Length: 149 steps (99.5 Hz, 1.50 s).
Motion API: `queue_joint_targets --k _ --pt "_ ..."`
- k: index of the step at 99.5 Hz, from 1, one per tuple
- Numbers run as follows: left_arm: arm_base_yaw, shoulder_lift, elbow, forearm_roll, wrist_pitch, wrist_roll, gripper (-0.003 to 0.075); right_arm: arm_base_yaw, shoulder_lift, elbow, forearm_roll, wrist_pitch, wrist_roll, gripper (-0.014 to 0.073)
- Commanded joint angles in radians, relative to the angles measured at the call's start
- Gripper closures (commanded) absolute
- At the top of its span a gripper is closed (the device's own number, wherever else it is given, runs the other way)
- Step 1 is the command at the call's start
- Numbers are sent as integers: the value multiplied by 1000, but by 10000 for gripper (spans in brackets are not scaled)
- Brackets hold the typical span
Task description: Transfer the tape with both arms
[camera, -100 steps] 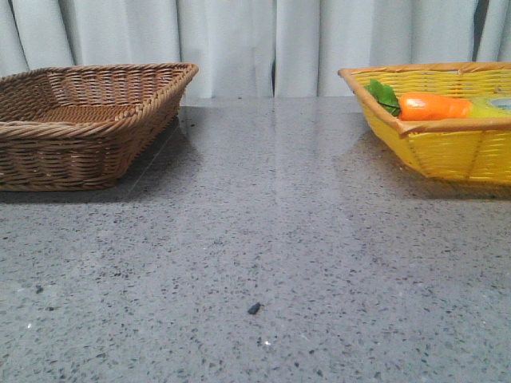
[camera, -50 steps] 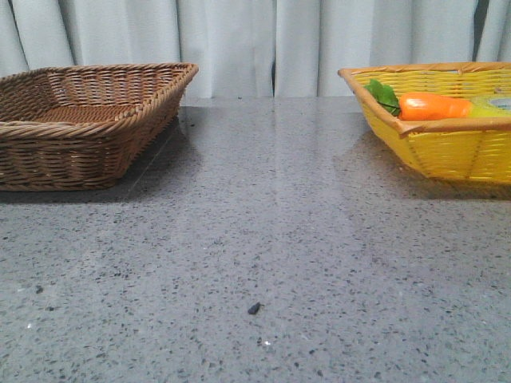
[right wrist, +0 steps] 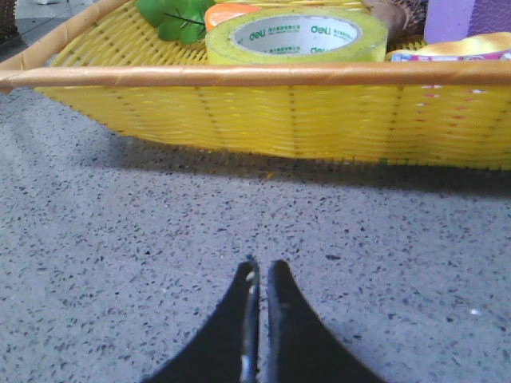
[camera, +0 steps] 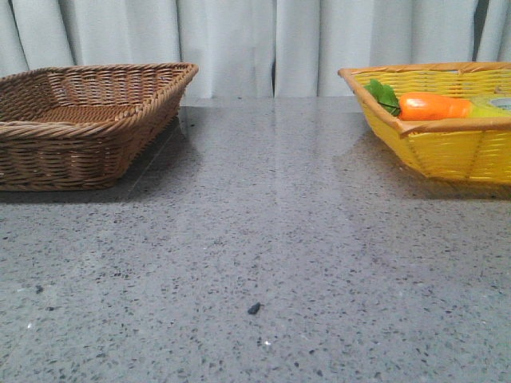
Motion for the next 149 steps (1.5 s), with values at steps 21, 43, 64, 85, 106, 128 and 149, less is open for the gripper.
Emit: queue_joint_targets --k 21,43,64,85,106,128,149 --pt "2 -31 11 -8 -65 -9 741 -8 -18 21 -4 -30 -8 668" --pt "2 -31 11 -8 -65 -9 741 -8 -18 21 -4 -30 -8 668" --pt "2 -31 11 -8 -65 -9 741 -8 -18 21 -4 -30 -8 668" --pt "2 -31 11 -8 -65 -9 741 -8 -18 21 -4 -30 -8 668" --pt "2 -31 11 -8 -65 -9 741 -8 -18 21 -12 -16 -8 668" --pt "2 -31 11 -8 -67 -9 741 -8 -18 21 -15 -23 -8 668" --pt "0 -31 11 -242 -237 -14 741 -8 -18 21 60 -231 -6 668"
